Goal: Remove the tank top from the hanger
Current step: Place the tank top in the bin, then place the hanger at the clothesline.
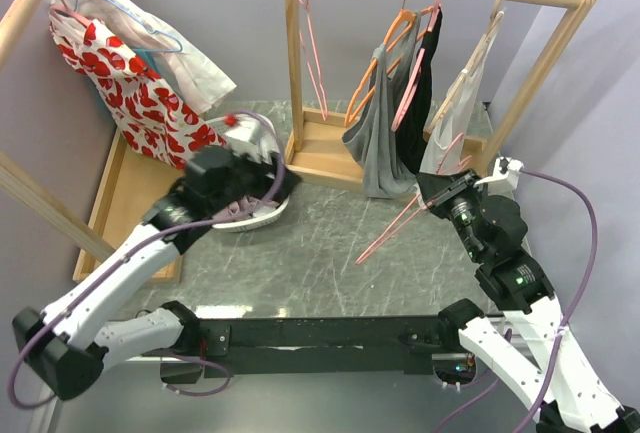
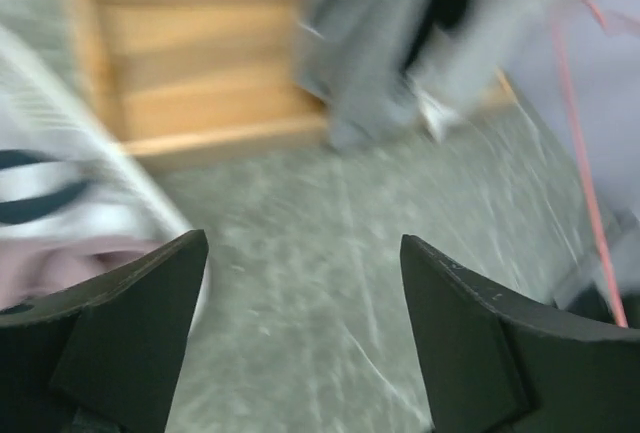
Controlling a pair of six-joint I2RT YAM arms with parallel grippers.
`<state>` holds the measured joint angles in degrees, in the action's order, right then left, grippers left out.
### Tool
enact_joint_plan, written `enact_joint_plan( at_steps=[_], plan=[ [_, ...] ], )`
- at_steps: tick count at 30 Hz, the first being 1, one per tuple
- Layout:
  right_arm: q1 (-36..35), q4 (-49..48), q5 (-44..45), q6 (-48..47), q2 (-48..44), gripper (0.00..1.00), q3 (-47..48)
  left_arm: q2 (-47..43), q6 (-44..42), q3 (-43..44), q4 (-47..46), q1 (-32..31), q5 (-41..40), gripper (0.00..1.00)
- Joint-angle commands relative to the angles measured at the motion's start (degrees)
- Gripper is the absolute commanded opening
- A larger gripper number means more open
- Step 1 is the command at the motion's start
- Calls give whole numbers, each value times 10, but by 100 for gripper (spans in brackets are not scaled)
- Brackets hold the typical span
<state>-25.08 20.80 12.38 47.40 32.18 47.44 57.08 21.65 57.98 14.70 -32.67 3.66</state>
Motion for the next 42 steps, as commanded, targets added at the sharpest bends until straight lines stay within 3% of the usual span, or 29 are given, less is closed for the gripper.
enact_joint_plan(
  at_steps=[1,7,13,23,36,38,40,41,42],
  plan=[
    [5,-58,-30,17,11,2,-4,63,-22,34,-35,-103,49,80],
    [7,-79,-30,24,35,1,-9,98,-5,70,-46,-199,27,81],
    [7,-95,-20,44,53,0,-18,95,4,93,-41,-250,14,83],
    [7,-100,1,43,60,0,-22,107,4,88,-28,-288,56,82],
    [6,-101,-6,40,56,0,-15,154,-9,96,-15,-314,40,81],
    [7,-100,-8,41,58,0,-14,155,-9,92,-16,-318,37,76],
    [6,-102,-10,41,56,0,-14,158,-11,88,-11,-318,24,62],
    [6,-101,-11,41,55,0,-12,159,-12,88,-6,-319,20,55],
    [6,-100,-10,41,53,0,-12,160,-13,89,-3,-321,11,39]
  ],
)
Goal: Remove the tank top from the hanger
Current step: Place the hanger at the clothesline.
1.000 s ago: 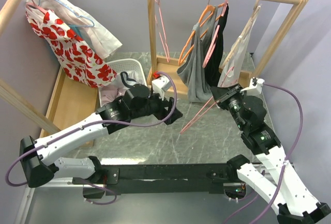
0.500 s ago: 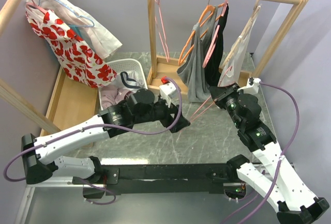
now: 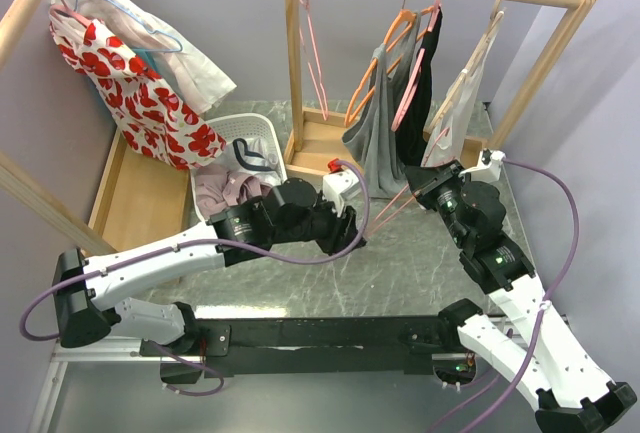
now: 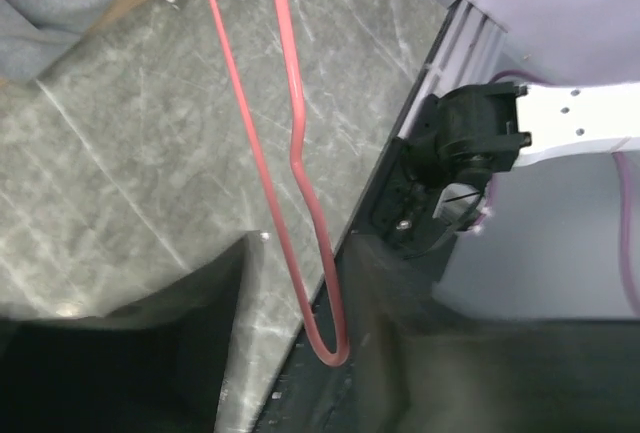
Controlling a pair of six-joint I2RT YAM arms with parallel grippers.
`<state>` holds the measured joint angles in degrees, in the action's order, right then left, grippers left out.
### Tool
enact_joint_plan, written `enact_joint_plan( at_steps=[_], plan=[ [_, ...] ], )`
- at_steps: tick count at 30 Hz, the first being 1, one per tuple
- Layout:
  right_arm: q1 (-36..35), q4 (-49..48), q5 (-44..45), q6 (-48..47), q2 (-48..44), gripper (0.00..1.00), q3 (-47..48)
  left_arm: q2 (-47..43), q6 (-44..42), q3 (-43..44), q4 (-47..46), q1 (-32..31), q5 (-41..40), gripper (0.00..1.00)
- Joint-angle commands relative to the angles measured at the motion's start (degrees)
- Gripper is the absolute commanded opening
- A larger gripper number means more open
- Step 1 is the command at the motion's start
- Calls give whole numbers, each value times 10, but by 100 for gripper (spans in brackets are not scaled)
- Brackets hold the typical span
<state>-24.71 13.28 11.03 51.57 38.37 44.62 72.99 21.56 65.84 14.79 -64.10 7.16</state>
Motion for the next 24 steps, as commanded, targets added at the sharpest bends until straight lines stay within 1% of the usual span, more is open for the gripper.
enact_joint_plan(
  at_steps=[1,2,3,5,6,9,10,16,22,23,24],
  plan=[
    [4,-25,5,-2,-10,0,17,3,-12,10,5,-7,-37,31],
    [3,-22,6,-3,-12,1,18,4,-13,11,8,-9,-38,25],
    [4,-19,7,-4,-13,1,20,5,-16,12,9,-8,-39,13],
    [4,-16,8,-4,-18,1,20,8,-15,14,13,-9,-42,3],
    [4,-16,6,-4,-22,1,19,11,-18,16,14,-9,-42,1],
    [3,-16,2,-6,-34,3,14,16,-22,20,16,-9,-43,1],
    [3,-13,5,-6,-37,6,12,18,-23,22,16,-11,-47,1],
    [3,3,15,-12,-58,7,10,1,-35,22,0,-14,-66,1],
    [4,3,15,-13,-61,13,7,-7,-40,27,3,-14,-70,1],
    [4,3,15,-11,-61,15,6,-8,-40,28,3,-14,-71,1],
    [4,3,15,-11,-61,20,6,-12,-42,29,4,-14,-70,1]
  ],
)
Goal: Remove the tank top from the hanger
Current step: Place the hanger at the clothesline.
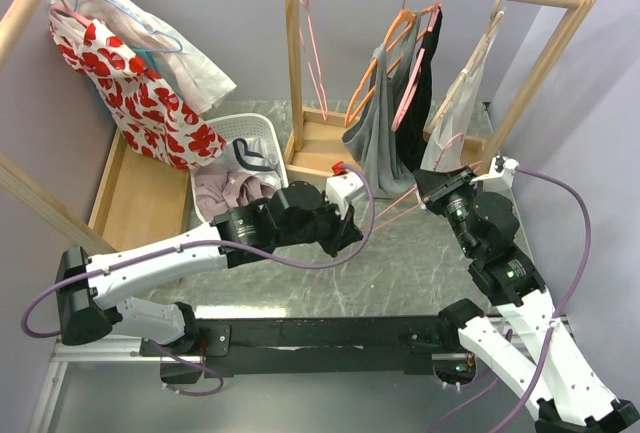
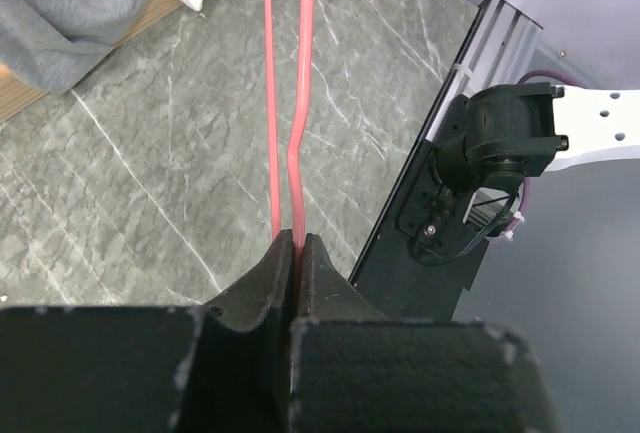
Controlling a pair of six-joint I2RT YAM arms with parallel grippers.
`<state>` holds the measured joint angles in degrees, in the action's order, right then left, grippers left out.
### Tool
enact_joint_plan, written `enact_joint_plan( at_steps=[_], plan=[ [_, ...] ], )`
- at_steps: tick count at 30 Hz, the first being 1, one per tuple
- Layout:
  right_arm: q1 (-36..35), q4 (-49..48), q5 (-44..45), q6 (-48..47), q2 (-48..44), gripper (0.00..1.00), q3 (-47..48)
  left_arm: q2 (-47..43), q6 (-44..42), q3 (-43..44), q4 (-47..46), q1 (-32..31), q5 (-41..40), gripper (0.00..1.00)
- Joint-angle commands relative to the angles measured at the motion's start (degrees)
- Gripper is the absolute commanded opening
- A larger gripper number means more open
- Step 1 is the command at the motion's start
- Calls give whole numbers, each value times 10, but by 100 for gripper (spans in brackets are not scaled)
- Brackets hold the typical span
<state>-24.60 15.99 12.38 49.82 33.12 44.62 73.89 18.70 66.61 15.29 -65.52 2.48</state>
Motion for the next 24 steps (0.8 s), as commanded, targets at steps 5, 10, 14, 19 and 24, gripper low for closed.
enact_joint_plan(
  at_steps=[5,10,14,19,24],
  plan=[
    [3,-25,1,0,-11,55,4,-30,-24,30,-7,-1,-23,1],
    [2,2,31,-13,-24,63,15,-9,-52,68,13,0,-23,1],
    [3,36,80,-22,-55,67,27,-1,-57,75,50,0,-23,1],
    [3,77,143,-32,-89,71,29,-42,-26,13,65,0,-47,1],
    [3,77,163,-34,-102,73,28,-119,25,-66,94,-2,-77,1]
  ],
)
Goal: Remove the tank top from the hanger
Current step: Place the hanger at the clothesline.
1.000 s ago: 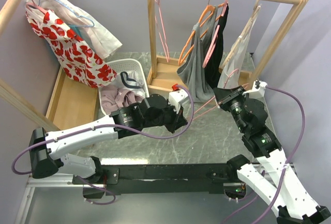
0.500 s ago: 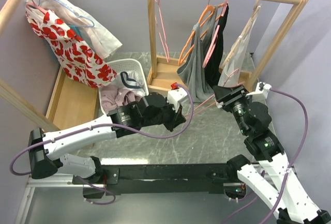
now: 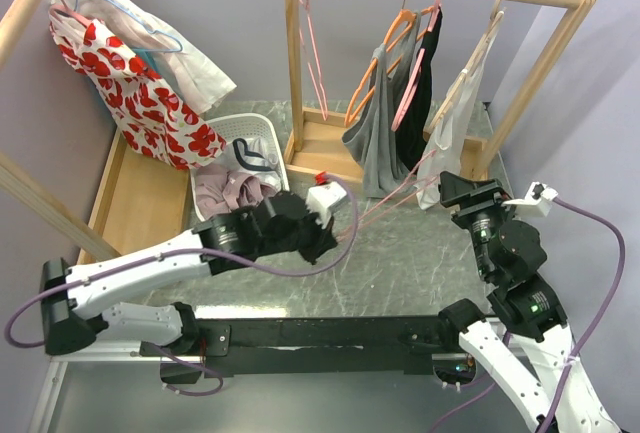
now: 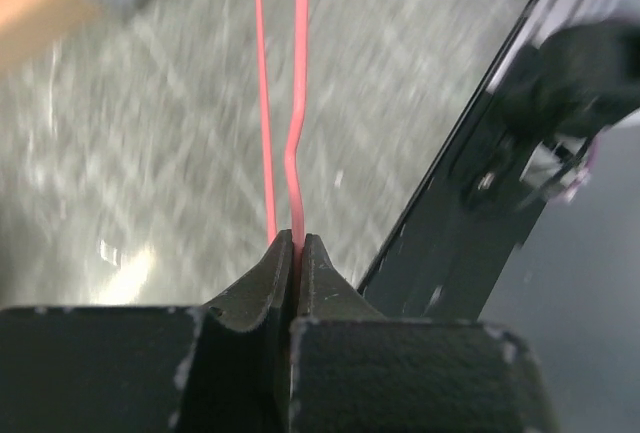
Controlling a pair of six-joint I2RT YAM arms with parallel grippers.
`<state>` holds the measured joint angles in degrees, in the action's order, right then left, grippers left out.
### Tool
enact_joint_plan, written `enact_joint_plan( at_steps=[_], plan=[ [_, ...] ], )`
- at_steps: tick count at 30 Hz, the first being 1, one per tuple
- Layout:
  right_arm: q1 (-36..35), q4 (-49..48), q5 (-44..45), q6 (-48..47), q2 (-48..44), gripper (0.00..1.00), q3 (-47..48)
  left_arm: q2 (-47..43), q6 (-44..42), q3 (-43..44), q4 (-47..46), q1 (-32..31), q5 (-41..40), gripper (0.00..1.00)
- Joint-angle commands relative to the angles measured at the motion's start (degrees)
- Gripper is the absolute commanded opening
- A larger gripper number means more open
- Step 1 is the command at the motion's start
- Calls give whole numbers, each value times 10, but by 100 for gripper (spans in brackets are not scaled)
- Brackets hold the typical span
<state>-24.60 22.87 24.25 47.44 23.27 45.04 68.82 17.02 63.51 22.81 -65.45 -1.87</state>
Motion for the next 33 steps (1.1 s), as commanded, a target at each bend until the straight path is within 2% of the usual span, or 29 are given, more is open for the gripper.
enact_joint_plan(
  at_steps=[1,7,11,16,20,23,33],
  plan=[
    [3,9,44,-11,-2,73,23,-77,49,-43,35,-3,-55,1],
    [2,-6,26,-7,18,73,21,-119,120,-70,130,-3,-174,1],
    [3,-16,17,-5,27,73,19,-127,150,-62,192,-2,-208,1],
    [3,-23,13,-7,35,73,19,-134,182,-51,223,-2,-265,1],
    [2,-24,11,-10,45,73,23,-138,181,-26,246,-2,-270,1],
    [3,-33,8,-10,50,74,20,-161,148,-19,241,-2,-238,1],
    [3,-50,-10,0,68,74,6,-214,142,-1,277,-3,-187,1]
  ],
)
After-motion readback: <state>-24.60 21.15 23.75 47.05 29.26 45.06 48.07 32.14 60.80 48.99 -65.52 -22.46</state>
